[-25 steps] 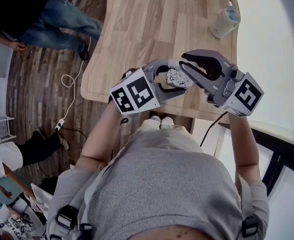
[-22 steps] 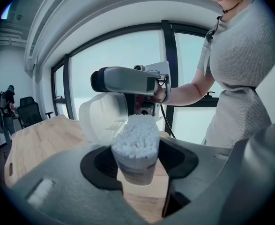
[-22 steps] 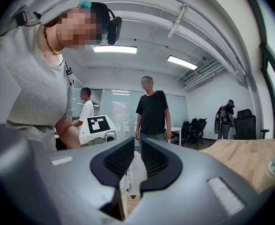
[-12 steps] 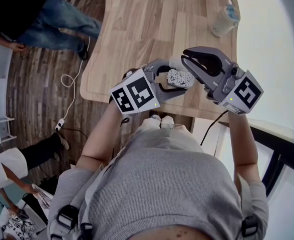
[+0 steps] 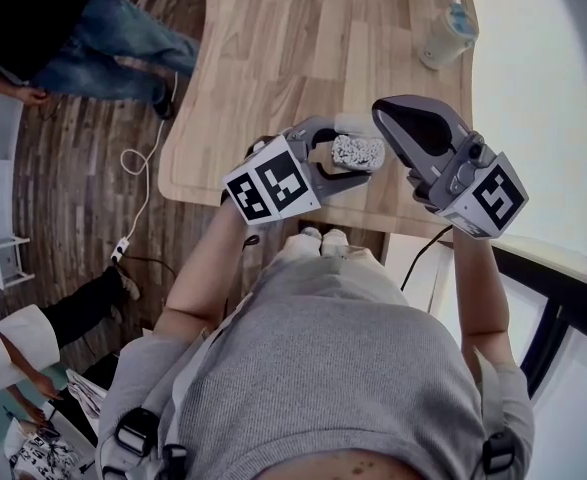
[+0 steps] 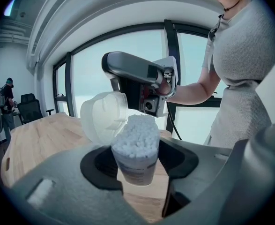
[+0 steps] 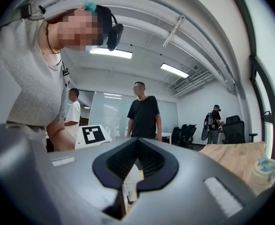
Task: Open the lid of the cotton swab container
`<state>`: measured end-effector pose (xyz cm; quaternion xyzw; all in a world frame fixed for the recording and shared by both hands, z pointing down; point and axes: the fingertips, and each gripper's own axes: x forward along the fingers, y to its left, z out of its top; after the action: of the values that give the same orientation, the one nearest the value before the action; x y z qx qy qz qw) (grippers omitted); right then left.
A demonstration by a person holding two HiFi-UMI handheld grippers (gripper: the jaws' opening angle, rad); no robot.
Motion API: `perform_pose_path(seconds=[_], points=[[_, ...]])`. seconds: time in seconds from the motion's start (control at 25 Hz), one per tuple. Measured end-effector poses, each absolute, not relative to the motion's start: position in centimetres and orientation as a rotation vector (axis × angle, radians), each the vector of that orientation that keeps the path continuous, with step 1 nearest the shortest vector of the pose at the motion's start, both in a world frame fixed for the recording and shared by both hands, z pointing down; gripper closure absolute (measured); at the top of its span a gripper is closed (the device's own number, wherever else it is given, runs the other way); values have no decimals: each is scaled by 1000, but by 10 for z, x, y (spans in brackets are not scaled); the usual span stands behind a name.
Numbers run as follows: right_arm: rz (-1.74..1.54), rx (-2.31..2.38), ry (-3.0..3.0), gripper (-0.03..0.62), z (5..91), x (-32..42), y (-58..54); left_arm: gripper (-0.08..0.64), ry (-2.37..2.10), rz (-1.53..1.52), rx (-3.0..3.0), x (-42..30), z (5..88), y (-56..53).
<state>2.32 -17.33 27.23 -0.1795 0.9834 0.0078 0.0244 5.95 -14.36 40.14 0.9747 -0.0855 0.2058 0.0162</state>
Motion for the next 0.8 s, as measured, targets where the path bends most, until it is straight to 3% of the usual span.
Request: perform_pose_path(seconds=[0.8], points=[[14, -696, 3015, 591, 285, 41, -157, 321, -294, 647, 3039, 70, 448, -163]])
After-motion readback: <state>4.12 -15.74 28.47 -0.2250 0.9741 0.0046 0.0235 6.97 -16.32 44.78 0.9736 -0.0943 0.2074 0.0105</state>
